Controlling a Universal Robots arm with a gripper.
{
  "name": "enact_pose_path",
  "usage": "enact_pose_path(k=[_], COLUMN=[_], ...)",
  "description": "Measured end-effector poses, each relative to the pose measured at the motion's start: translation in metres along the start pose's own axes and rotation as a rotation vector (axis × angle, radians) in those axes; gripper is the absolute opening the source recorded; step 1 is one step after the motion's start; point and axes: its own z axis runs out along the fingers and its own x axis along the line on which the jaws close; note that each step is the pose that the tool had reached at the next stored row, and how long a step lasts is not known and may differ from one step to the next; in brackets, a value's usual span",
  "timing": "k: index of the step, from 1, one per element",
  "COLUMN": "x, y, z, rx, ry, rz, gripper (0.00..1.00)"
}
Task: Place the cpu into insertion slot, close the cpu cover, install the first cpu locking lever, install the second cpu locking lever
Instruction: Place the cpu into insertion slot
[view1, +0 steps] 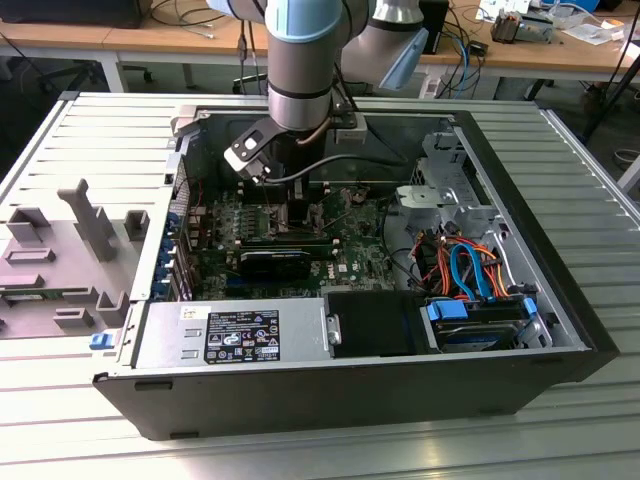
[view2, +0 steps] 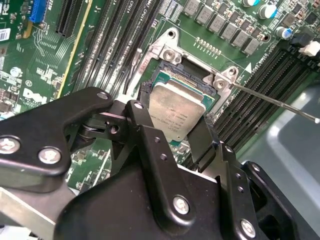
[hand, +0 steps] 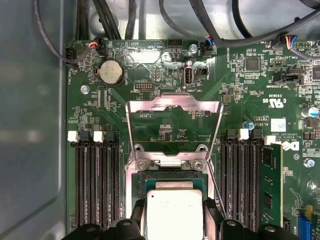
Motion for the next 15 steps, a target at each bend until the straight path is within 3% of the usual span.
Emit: enact_pose_path(k=[15], x=[-0.0003], y=[-0.0002], z=[0.0139], rx=[0.0003], ry=[-0.0004], rz=[0.000], gripper=[0.55])
